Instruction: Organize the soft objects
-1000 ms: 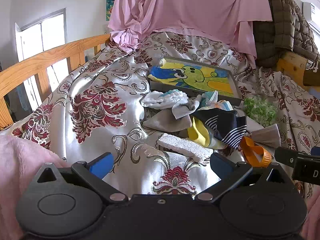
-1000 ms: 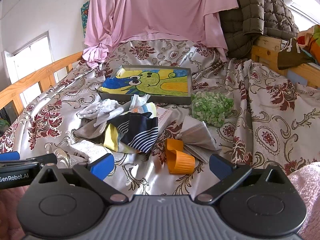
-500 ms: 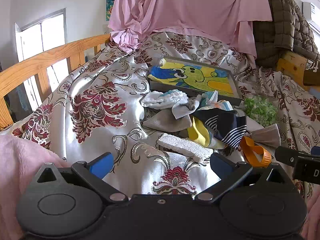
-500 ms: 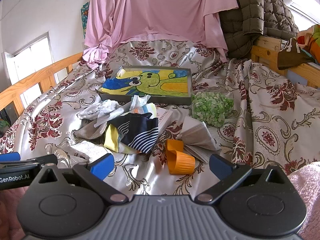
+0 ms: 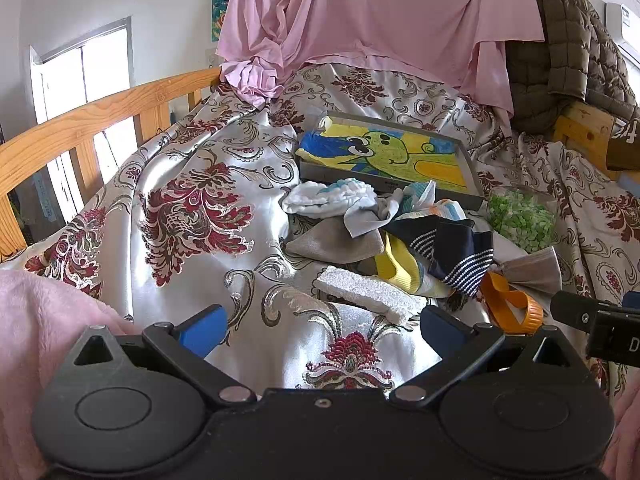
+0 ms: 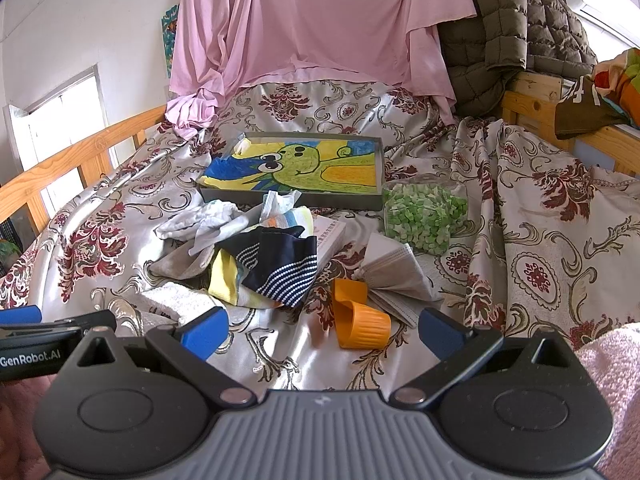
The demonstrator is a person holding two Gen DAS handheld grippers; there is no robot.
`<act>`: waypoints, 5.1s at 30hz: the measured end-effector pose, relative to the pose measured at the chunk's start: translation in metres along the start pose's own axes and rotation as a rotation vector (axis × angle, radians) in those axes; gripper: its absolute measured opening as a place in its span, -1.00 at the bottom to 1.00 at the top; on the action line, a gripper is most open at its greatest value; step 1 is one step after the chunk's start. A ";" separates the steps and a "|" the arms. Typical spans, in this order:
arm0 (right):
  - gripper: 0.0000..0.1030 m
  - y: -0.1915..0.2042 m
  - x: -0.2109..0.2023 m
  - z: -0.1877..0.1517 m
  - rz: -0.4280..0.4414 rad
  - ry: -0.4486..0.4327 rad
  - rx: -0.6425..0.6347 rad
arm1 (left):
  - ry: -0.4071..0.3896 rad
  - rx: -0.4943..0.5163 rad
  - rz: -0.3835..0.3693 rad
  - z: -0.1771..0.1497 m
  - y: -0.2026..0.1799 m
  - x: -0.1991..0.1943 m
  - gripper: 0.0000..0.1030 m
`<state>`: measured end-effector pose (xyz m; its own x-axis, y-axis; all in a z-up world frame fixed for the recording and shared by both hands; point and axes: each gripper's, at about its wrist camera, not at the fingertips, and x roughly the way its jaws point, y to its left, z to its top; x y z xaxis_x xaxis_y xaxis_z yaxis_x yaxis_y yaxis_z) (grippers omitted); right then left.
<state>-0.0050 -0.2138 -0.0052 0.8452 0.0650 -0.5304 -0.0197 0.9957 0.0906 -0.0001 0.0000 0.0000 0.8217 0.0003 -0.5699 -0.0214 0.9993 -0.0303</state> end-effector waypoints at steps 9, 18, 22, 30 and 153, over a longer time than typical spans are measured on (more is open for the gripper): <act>1.00 -0.001 0.000 0.000 0.001 -0.001 0.001 | 0.001 0.001 0.000 0.000 0.000 0.000 0.98; 1.00 0.000 0.000 0.000 0.001 -0.001 0.002 | -0.007 -0.007 -0.011 0.000 0.002 0.000 0.98; 1.00 0.000 0.000 0.000 0.002 -0.001 0.003 | -0.009 -0.009 -0.016 0.000 0.002 -0.002 0.98; 1.00 0.002 0.000 -0.001 -0.002 -0.002 -0.001 | -0.014 -0.011 -0.025 0.001 -0.001 -0.004 0.98; -0.88 -0.047 0.303 0.209 0.144 -0.082 -0.155 | 0.000 -0.216 -0.381 0.242 -0.068 0.337 -0.72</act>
<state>0.3636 -0.2546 0.0063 0.8682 0.2077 -0.4507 -0.2196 0.9752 0.0265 0.4156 -0.0589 0.0088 0.7937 -0.3670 -0.4851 0.1647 0.8974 -0.4093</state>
